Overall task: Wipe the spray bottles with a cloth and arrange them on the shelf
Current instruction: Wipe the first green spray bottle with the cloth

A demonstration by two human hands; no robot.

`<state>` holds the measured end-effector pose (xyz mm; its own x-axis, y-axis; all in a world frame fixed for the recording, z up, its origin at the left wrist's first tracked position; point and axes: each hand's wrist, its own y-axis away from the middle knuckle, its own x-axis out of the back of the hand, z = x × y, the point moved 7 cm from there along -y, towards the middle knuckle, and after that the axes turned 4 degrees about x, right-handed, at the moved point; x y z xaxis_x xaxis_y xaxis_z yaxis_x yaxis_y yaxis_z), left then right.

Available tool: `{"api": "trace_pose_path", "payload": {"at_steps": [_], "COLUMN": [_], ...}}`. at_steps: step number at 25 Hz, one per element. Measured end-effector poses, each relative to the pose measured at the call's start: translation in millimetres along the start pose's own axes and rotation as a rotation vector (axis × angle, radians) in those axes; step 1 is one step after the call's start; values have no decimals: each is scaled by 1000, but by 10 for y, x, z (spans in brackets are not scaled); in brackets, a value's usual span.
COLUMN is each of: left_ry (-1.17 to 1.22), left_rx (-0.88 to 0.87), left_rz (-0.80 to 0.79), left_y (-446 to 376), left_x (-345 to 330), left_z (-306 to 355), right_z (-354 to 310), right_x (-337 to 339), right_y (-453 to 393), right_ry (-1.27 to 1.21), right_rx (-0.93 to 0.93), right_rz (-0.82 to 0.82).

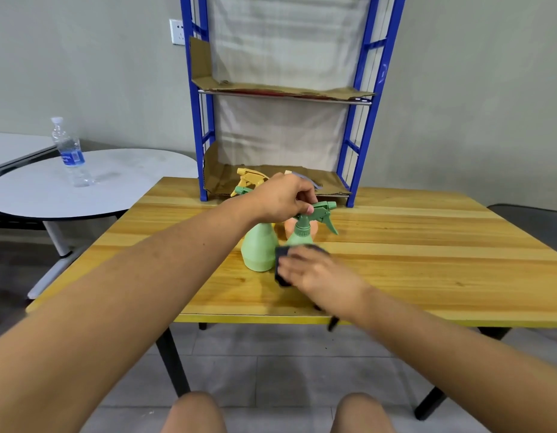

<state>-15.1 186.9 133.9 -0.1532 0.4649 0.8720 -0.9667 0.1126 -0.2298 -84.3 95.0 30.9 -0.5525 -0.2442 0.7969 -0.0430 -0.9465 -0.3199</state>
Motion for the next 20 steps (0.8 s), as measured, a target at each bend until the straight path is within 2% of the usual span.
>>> {"api": "trace_pose_path", "payload": {"at_steps": [2, 3, 4, 7, 9, 11, 13, 15, 18, 20], "left_ry": [5, 9, 15, 6, 2, 5, 16, 18, 27, 28], "left_rx": [-1, -1, -1, -10, -7, 1, 7, 5, 0, -1], "left_rz": [-7, -6, -4, 2, -6, -24, -35, -30, -14, -6], "left_y": [3, 2, 3, -12, -19, -21, -28, -28, -39, -35], "left_x": [-13, -18, -25, -18, -9, -12, -24, -35, -22, -20], "left_z": [-8, -17, -24, -15, -17, -20, -24, -28, -47, -52], "right_z": [-297, -293, -210, 236, 345, 168, -95, -79, 442, 548], "right_x": [-252, -246, -169, 276, 334, 174, -37, -86, 15, 13], "right_y": [144, 181, 176, 61, 29, 109, 321, 468, 480, 543], "right_ry": [-55, -101, -129, -67, -67, -76, -94, -126, -181, -161], "right_rx": [169, 183, 152, -105, -172, -70, 85, 122, -144, -228], "right_rz": [-198, -203, -138, 140, 207, 195, 111, 92, 218, 243]}}
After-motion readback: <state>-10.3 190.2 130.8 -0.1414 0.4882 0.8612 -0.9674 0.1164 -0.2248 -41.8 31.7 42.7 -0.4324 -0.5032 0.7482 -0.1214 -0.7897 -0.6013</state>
